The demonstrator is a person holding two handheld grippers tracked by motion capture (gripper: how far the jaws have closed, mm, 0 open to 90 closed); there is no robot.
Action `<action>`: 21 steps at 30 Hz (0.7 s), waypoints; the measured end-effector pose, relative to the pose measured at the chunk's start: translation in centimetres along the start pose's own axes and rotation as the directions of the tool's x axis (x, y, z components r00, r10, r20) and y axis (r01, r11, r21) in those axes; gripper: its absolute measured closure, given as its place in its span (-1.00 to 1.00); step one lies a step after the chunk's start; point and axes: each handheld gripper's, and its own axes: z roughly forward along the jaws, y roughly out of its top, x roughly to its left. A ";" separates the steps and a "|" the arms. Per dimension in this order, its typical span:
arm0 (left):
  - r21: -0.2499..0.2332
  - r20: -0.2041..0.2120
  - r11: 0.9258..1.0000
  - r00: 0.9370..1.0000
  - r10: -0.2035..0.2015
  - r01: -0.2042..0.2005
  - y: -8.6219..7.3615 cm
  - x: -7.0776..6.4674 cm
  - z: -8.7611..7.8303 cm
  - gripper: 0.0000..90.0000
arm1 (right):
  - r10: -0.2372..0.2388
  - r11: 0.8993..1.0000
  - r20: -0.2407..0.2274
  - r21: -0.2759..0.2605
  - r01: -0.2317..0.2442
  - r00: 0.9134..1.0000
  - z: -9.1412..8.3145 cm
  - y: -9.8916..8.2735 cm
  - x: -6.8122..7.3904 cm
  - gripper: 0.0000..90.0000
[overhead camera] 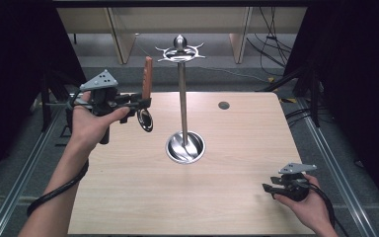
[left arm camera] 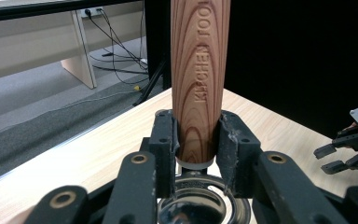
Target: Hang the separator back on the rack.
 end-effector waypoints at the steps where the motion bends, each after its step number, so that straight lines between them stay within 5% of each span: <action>1: 0.003 -0.002 1.000 1.000 0.001 -0.001 0.0 0.0 0.0 0.52 | 0.000 1.000 0.000 0.000 0.000 1.000 0.0 0.0 0.0 0.21; 18: 0.002 0.010 1.000 1.000 0.009 -0.009 0.7 -0.1 0.2 0.52 | 0.001 1.000 0.000 0.001 -0.001 1.000 0.0 0.0 0.0 0.21; 21: 0.000 0.011 1.000 1.000 0.007 -0.007 0.7 -0.1 0.3 0.52 | -0.025 0.999 0.001 0.033 0.025 1.000 -0.3 0.1 -0.2 0.21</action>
